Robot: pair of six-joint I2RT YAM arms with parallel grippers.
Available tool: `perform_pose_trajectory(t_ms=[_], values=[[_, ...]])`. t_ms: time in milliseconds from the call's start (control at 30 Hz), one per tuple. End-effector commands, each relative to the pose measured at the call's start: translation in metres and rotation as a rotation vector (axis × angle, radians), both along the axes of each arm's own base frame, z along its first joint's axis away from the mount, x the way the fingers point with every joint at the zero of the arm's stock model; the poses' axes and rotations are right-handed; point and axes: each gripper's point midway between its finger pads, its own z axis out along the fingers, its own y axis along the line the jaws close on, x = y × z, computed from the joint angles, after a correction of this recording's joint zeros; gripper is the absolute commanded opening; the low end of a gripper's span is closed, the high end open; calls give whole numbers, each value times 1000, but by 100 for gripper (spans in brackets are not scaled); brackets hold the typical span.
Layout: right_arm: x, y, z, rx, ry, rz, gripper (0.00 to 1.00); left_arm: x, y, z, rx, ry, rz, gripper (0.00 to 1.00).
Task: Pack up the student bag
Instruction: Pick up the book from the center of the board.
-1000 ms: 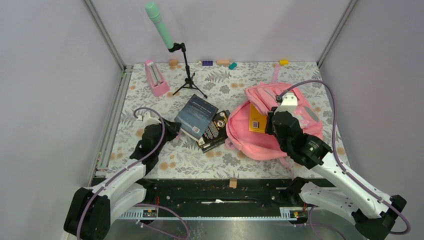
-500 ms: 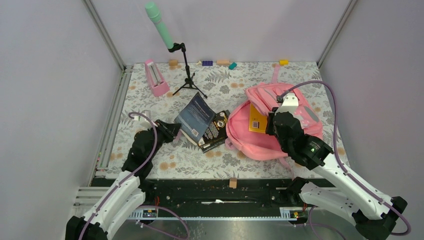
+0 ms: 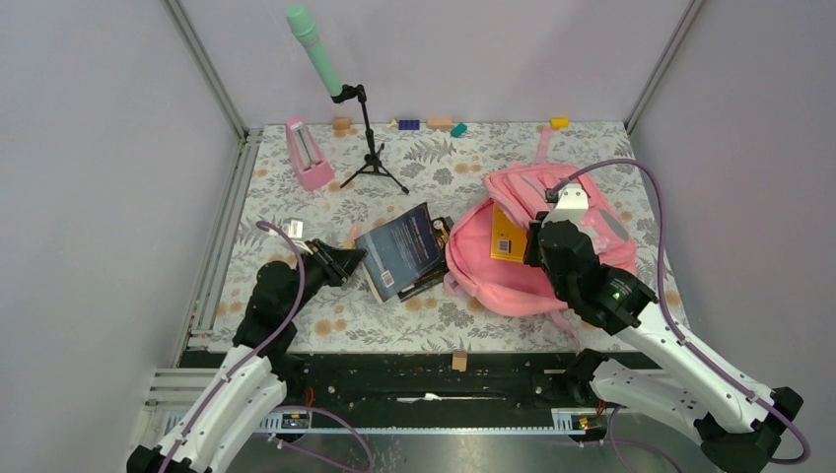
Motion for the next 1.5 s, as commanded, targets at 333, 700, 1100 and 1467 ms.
perform_pose_trajectory(t_ms=[333, 700, 1100, 1467], values=[[6, 4, 36, 88, -89, -21, 0, -12, -14, 100, -144, -214, -100, 0], [9, 7, 34, 80, -80, -21, 0, 5, -34, 63, -112, -138, -185, 0], [10, 8, 31, 67, -71, -21, 0, 19, -63, 24, -190, -70, -325, 12], [13, 10, 29, 56, -62, -19, 0, 20, -84, 12, -230, -36, -427, 36]])
